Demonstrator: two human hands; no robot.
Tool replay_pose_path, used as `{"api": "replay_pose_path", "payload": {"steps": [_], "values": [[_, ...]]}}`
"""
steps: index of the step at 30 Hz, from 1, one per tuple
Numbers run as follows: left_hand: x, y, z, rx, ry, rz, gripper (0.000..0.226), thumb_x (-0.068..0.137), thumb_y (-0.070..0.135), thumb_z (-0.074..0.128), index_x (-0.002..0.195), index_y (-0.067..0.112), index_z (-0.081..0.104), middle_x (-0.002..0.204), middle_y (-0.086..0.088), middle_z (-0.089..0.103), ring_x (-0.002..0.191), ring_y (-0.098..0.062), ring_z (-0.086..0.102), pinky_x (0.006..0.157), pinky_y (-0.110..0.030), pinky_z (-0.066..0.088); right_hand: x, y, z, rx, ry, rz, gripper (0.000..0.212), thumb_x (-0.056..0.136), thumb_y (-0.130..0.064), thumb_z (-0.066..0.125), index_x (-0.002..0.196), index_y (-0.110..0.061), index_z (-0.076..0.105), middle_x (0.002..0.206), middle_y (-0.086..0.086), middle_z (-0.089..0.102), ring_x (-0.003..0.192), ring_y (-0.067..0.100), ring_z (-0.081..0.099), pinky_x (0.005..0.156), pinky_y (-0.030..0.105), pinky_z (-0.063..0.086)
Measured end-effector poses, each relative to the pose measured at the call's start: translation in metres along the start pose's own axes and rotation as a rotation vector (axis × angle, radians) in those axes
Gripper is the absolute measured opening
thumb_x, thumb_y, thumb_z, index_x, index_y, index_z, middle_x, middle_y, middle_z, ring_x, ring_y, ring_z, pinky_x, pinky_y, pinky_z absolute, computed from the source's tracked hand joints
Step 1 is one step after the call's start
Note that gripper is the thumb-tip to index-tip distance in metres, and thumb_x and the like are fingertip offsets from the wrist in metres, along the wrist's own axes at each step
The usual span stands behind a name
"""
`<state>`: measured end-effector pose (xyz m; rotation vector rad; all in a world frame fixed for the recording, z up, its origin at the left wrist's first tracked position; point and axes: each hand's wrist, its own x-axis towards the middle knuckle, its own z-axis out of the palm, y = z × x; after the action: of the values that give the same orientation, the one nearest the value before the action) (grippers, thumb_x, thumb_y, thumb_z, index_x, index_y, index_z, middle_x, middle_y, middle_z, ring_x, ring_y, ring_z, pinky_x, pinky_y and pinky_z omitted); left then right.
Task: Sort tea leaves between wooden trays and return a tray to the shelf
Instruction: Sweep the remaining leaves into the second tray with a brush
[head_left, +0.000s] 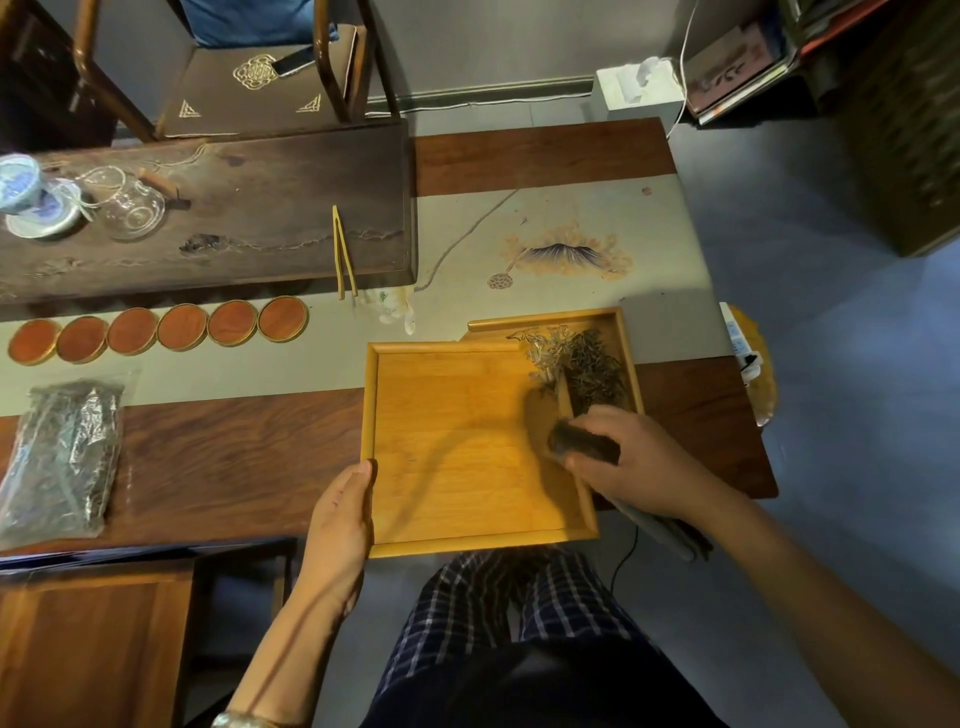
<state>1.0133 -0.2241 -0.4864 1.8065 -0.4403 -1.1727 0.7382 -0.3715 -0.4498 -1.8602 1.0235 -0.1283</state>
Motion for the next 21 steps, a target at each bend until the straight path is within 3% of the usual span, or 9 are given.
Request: {"api": "replay_pose_path", "payload": {"steps": [3,5,11,15,19,21], "values": [[0.001,0.003,-0.001,-0.003,-0.001,-0.009,0.027,0.102,0.03,0.042,0.097,0.024,0.068,0.088,0.017,0.075,0.08,0.006,0.068,0.067,-0.013,0.047,-0.019,-0.006,0.006,0.041,-0.158,-0.045,0.017,0.084,-0.033,0.064,0.091,-0.048,0.062,0.087,-0.023,0.056,0.077,0.0,0.056,0.061,0.014,0.043],[0.001,0.005,-0.002,-0.009,-0.004,-0.011,0.027,0.102,0.031,0.042,0.1,0.023,0.068,0.091,0.014,0.076,0.083,0.002,0.069,0.072,-0.02,0.045,-0.027,-0.005,0.012,0.024,-0.213,-0.049,0.013,0.084,-0.035,0.064,0.094,-0.042,0.067,0.088,-0.017,0.058,0.079,0.002,0.057,0.065,0.021,0.046],[-0.001,0.006,-0.004,-0.007,-0.017,-0.015,0.03,0.102,0.03,0.043,0.102,0.017,0.07,0.098,0.0,0.075,0.093,-0.013,0.068,0.078,-0.027,0.046,-0.028,0.005,0.015,-0.103,-0.197,-0.056,0.023,0.08,-0.043,0.056,0.099,-0.038,0.066,0.088,-0.016,0.055,0.08,0.001,0.056,0.065,0.03,0.049],[-0.003,0.007,-0.003,0.033,-0.024,0.004,0.029,0.101,0.03,0.044,0.101,0.018,0.07,0.096,0.002,0.075,0.09,-0.009,0.068,0.075,-0.022,0.046,-0.023,0.015,0.013,-0.292,-0.15,-0.03,0.027,0.082,-0.045,0.053,0.107,-0.038,0.062,0.087,-0.016,0.049,0.075,0.001,0.05,0.062,0.035,0.05],[-0.005,0.007,0.0,0.065,-0.027,0.042,0.028,0.101,0.026,0.045,0.097,0.02,0.072,0.091,0.011,0.076,0.083,0.002,0.067,0.066,-0.006,0.047,-0.013,0.023,0.016,-0.323,-0.109,-0.007,0.023,0.084,-0.045,0.051,0.105,-0.038,0.06,0.086,-0.016,0.047,0.071,0.0,0.05,0.056,0.026,0.045],[-0.006,0.009,-0.001,0.075,-0.042,0.05,0.029,0.101,0.025,0.045,0.095,0.019,0.073,0.09,0.011,0.076,0.081,0.003,0.067,0.065,-0.005,0.046,-0.004,0.026,0.017,-0.342,-0.058,0.001,0.023,0.087,-0.043,0.052,0.106,-0.034,0.06,0.087,-0.015,0.046,0.071,0.0,0.049,0.056,0.024,0.043]]}}
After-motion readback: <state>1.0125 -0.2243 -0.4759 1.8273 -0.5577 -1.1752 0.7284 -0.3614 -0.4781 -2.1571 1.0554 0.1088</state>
